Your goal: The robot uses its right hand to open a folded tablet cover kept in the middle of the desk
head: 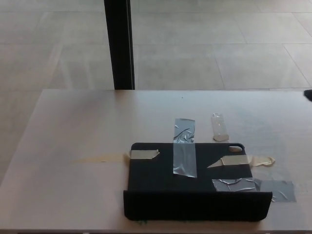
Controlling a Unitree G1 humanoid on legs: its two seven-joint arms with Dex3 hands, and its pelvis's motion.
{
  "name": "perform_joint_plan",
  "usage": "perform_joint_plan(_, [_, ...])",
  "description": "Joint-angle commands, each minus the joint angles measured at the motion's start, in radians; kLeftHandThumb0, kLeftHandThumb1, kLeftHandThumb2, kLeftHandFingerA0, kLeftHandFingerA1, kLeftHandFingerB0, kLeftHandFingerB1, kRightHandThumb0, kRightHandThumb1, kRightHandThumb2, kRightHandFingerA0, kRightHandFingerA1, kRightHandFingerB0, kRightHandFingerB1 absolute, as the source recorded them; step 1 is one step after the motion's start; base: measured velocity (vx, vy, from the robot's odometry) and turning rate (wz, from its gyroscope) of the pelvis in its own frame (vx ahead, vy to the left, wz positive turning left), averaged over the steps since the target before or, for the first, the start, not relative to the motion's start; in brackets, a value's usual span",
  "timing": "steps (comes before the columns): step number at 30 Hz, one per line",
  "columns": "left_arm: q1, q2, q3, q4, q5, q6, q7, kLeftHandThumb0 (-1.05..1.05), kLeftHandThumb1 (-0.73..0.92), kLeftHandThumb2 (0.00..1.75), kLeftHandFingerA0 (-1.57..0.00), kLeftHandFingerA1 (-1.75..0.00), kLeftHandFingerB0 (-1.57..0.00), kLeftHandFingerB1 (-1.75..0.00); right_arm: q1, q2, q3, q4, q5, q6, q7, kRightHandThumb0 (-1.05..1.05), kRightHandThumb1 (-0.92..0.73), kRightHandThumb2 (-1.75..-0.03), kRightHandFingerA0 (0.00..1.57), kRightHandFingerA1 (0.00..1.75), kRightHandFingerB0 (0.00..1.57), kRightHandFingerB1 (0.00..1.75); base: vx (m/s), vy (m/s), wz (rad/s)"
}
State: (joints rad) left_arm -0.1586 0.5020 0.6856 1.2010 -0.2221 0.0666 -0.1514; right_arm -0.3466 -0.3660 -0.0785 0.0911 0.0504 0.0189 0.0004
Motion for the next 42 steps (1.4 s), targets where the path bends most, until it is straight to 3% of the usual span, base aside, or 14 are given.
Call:
perform_joint_plan(1, [-0.006,0.082,0.036,0.035,-0.071,0.03,-0.03,-0.79,0.62,0.95,-0.63,-0.8,-0.38,-0.65,0.02,-0.198,0.42,-0.063,-0.461,-0.103,0.258,-0.85,-0.91,-0.68,0.59,0.48,0.35,0.36,0.0,0.0,0.0])
perform_joint_plan(3, [-0.007,0.082,0.03,0.036,-0.065,0.026,-0.026,-0.76,0.82,0.65,-0.66,-0.8,-0.4,-0.61,-0.007,-0.224,0.453,-0.057,-0.469,-0.086,0.294,-0.85,-0.72,-1.11,0.53,0.6,0.3,0.49,0.0,0.0,0.0])
perform_joint_plan(9, [-0.008,0.081,0.028,0.037,-0.062,0.02,-0.031,-0.79,0.63,0.96,-0.63,-0.79,-0.38,-0.65,-0.07,-0.296,0.546,-0.114,-0.499,-0.037,0.42,-0.9,-0.92,-0.71,0.61,0.5,0.44,0.39,0.0,0.0,0.0])
perform_joint_plan(14, [-0.011,0.082,0.032,0.037,-0.067,0.02,-0.031,-0.77,0.82,0.65,-0.66,-0.81,-0.4,-0.61,-0.116,-0.305,0.649,-0.126,-0.579,0.022,0.479,-0.9,-0.92,-0.71,0.58,0.52,0.41,0.38,0.0,0.0,0.0])
perform_joint_plan(15, [-0.011,0.081,0.038,0.037,-0.073,0.018,-0.032,-0.78,0.82,0.65,-0.66,-0.82,-0.39,-0.62,-0.124,-0.294,0.677,-0.111,-0.609,0.018,0.465,-0.89,-0.92,-0.69,0.69,0.99,0.42,0.38,0.0,0.0,0.0])
perform_joint_plan(16, [-0.012,0.081,0.038,0.038,-0.072,0.019,-0.031,-0.77,0.82,0.65,-0.67,-0.8,-0.39,-0.61,-0.127,-0.29,0.704,-0.112,-0.642,0.028,0.469,-0.9,-0.77,-1.15,0.54,0.77,0.36,0.51,0.0,0.0,0.0])
perform_joint_plan(18, [-0.016,0.083,0.036,0.041,-0.07,0.022,-0.033,-0.8,0.62,0.96,-0.64,-0.79,-0.38,-0.64,-0.127,-0.283,0.775,-0.118,-0.748,0.033,0.475,-0.91,-0.92,-0.75,0.45,0.6,0.37,0.38,0.0,0.0,0.0])
perform_joint_plan(19, [-0.02,0.082,0.035,0.041,-0.069,0.024,-0.03,-0.76,0.83,0.65,-0.65,-0.8,-0.39,-0.61,-0.129,-0.266,0.812,-0.108,-0.783,0.046,0.485,-0.92,-0.78,-1.16,0.47,0.69,0.34,0.51,0.0,0.0,0.0])
perform_joint_plan(23, [-0.025,0.082,0.038,0.04,-0.072,0.025,-0.027,-0.77,0.81,0.64,-0.68,-0.81,-0.4,-0.62,-0.131,-0.232,0.876,-0.076,-0.847,0.066,0.454,-0.9,-0.92,-0.72,0.53,0.7,0.36,0.39,0.0,0.0,0.0])
perform_joint_plan(32, [-0.025,0.091,0.04,0.033,-0.074,0.029,-0.042,-0.8,0.62,0.96,-0.61,-0.79,-0.37,-0.64,-0.2,-0.198,0.992,0.018,-0.988,0.084,0.388,-0.94,-0.92,-0.71,0.56,0.74,0.42,0.45,0.0,0.0,0.0])
perform_joint_plan(36, [-0.022,0.09,0.038,0.036,-0.072,0.022,-0.047,-0.77,0.83,0.65,-0.62,-0.79,-0.37,-0.61,-0.214,-0.192,1.032,0.036,-1.042,0.105,0.369,-0.98,-0.92,-0.74,0.62,0.83,0.46,0.48,0.0,0.0,0.0])
perform_joint_plan(37, [-0.021,0.089,0.041,0.033,-0.075,0.024,-0.048,-0.79,0.62,0.96,-0.59,-0.78,-0.37,-0.64,-0.219,-0.186,1.046,0.045,-1.067,0.117,0.362,-0.97,-0.74,-1.18,0.63,0.82,0.45,0.58,0.0,0.0,0.0])
perform_joint_plan(38, [-0.023,0.091,0.034,0.033,-0.068,0.024,-0.041,-0.77,0.83,0.65,-0.64,-0.79,-0.4,-0.62,-0.238,-0.177,1.073,0.063,-1.119,0.129,0.354,-1.03,-0.92,-0.76,0.7,1.02,0.51,0.64,0.0,0.0,0.0])
perform_joint_plan(42, [-0.032,0.094,0.035,0.031,-0.067,0.025,-0.032,-0.77,0.83,0.65,-0.63,-0.79,-0.39,-0.61,-0.288,-0.124,1.092,0.08,-1.112,0.199,0.436,-1.04,-0.92,-0.71,0.72,1.03,0.47,0.57,0.0,0.0,0.0])
